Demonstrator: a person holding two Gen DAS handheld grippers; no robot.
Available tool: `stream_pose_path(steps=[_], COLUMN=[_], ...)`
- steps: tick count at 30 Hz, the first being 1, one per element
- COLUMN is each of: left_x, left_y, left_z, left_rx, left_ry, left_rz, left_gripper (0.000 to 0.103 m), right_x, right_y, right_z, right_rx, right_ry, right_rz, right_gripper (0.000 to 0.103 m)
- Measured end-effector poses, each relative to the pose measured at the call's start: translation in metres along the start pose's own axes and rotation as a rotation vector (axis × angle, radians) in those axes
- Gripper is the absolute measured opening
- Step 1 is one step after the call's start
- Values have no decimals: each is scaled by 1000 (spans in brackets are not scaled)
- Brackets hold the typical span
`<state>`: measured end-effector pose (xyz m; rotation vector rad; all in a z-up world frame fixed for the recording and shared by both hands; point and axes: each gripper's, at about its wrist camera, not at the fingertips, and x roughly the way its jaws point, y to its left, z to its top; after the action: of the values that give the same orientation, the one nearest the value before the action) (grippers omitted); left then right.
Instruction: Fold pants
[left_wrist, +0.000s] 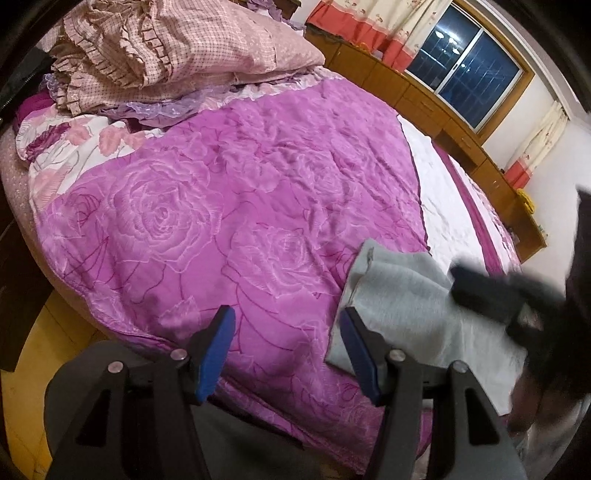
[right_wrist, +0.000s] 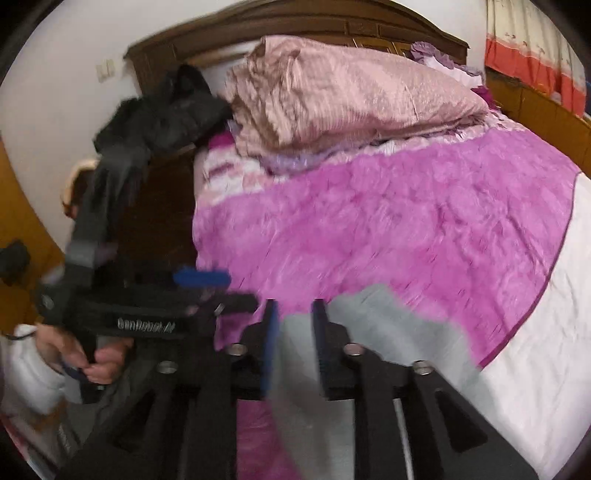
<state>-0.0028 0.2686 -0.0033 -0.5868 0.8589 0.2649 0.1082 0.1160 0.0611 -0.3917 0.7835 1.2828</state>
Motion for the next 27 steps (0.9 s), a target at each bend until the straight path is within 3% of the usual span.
stream_pose_path(steps=[2, 5, 8, 13, 18, 19, 20, 21, 23, 27], left_x=[3, 7, 11, 15, 14, 14, 14, 13, 13, 14], left_y=[-3, -7, -11, -15, -14, -14, -14, -13, -12, -13], left_z=[1, 2, 3, 5, 6, 6, 6, 6, 6, 7], left_rx=[6, 14, 22, 31, 18, 18, 19, 19, 15, 6], left_ry=[8, 12, 16, 22, 12, 11, 11, 12, 9, 8], left_rz=[-2, -5, -9, -13, -32, -33, -32, -31, -38, -25], left_gripper=[62, 62, 62, 62, 62, 62, 62, 62, 62, 62], right_x=[-1, 21, 69, 122, 127, 127, 128, 128, 127, 109], right_y=[-26, -72, -105, -99, -108, -110, -111, -111, -110, -109], right_z=[14, 30, 34, 31, 28, 27, 25, 23, 23, 34], right_rx=[-3, 44, 111, 41, 84, 104, 119, 132, 134, 130], right_ry=[-3, 51, 228, 413, 437, 435, 433, 434, 422, 322], right_rz=[13, 112, 200, 233, 260, 270, 284, 300, 300, 221], right_gripper=[22, 22, 22, 19, 19, 17, 6, 1, 0, 0])
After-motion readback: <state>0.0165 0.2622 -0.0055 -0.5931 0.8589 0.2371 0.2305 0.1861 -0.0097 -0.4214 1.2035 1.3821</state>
